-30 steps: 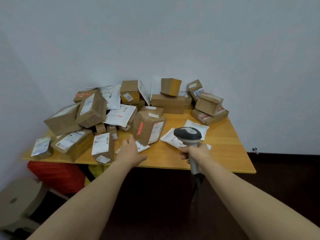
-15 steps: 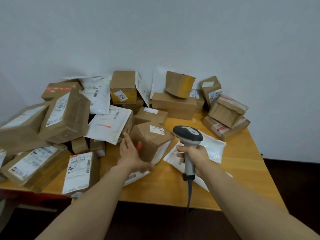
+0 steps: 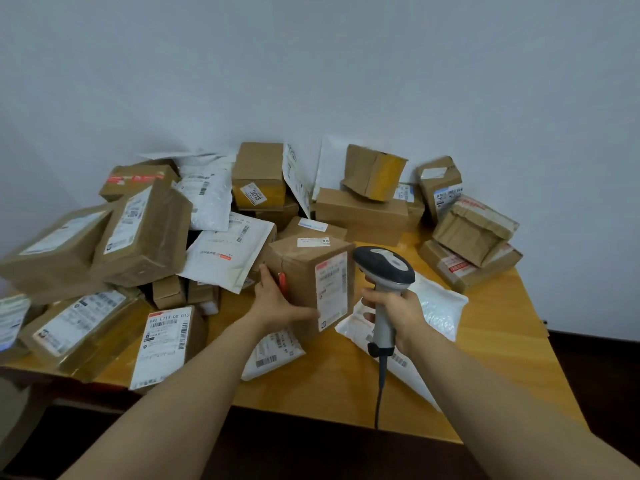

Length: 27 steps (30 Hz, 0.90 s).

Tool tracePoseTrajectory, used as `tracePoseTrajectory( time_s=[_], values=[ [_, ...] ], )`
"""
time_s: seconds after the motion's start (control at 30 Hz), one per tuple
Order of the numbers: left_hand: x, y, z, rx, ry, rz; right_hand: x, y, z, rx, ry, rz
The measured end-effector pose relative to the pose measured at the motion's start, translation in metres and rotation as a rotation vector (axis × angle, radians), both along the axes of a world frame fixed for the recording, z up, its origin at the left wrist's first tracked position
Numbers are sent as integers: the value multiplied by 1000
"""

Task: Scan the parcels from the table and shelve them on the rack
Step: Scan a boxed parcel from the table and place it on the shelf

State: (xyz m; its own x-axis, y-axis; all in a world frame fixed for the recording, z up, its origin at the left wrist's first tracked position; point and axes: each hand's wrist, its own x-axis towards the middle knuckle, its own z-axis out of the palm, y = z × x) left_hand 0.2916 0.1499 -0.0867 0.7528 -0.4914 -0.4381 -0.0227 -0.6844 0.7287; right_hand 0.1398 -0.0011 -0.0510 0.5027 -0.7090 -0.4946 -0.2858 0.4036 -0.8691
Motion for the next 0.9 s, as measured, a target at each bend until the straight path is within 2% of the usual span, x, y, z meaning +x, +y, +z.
tracePoseTrajectory(
  time_s=[0.13, 0.2, 0.53, 0.7, 0.9],
  values=[
    [-17, 12, 37, -254, 242, 132, -21, 2, 27, -34, -63, 64],
    [-33, 21, 56, -311, 282, 177, -36, 5, 43, -20, -108, 108],
    [-144, 86, 113, -263, 212, 238, -140, 37, 97, -91, -223, 497],
    [-183, 114, 129, -191, 114, 364, -174, 62, 118, -119, -251, 737],
    [-202, 138, 145, -119, 47, 466, -196, 81, 135, -97, -221, 796]
  ],
)
